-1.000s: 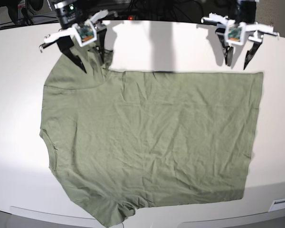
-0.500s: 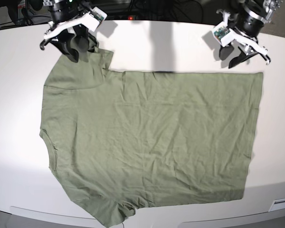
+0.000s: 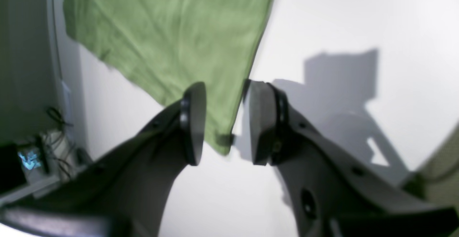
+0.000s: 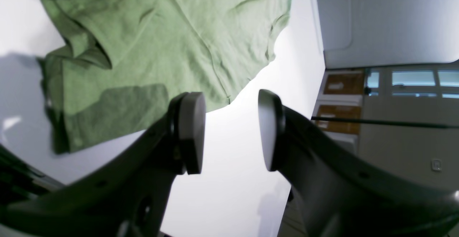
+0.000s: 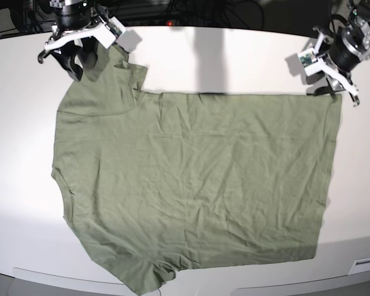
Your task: Fold the T-shirt properly
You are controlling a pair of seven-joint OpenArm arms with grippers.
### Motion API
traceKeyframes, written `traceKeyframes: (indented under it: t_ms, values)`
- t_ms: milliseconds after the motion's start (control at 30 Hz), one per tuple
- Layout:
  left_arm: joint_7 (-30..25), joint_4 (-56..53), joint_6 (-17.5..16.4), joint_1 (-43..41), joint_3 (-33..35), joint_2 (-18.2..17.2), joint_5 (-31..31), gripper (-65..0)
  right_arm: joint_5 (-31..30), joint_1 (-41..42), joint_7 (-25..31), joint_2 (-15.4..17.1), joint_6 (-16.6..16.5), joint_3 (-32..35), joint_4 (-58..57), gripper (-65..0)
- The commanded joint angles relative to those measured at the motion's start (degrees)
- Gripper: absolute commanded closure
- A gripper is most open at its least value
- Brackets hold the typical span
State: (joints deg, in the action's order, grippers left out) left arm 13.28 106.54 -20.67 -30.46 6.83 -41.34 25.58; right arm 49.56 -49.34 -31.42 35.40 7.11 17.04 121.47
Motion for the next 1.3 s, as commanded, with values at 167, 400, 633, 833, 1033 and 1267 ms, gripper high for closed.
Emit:
traceKeyframes:
  t_ms: [167, 400, 633, 833, 1033, 1267]
  values:
    - [0.92, -5.44, -5.97, 3.34, -0.33, -1.29, -5.31, -19.3, 1.05, -0.37, -0.39, 0.33, 1.46, -0.09, 0.94, -25.3]
    - [4.24, -6.03, -5.99, 5.18, 0.11, -1.73, -10.82, -19.3, 1.05, -0.37, -0.39, 0.33, 1.49, -0.09, 1.05, -25.3]
    - [6.93, -6.21, -6.12, 8.33, 4.24, -1.73, -10.43, -19.4, 1.03, -0.37, -0.5, 0.33, 1.46, -0.09, 1.05, -25.3]
    - [7.67, -8.66, -5.97, 8.9, 8.48, -1.7, -5.42, -19.4, 1.01, -1.33, -0.83, 0.31, 1.46, 0.0, 1.09, -25.5]
    - [6.4, -10.36, -3.54, 9.88, 8.61, -1.7, -0.09, -19.4, -2.16, -2.89, -5.53, 0.33, -0.02, 2.86, 1.09, -25.5]
    - [5.11, -16.74, -3.56, 14.56, 8.66, -1.38, -2.34, -19.4, -0.11, -2.89, -7.61, 0.33, -1.73, 10.29, 1.09, -25.5]
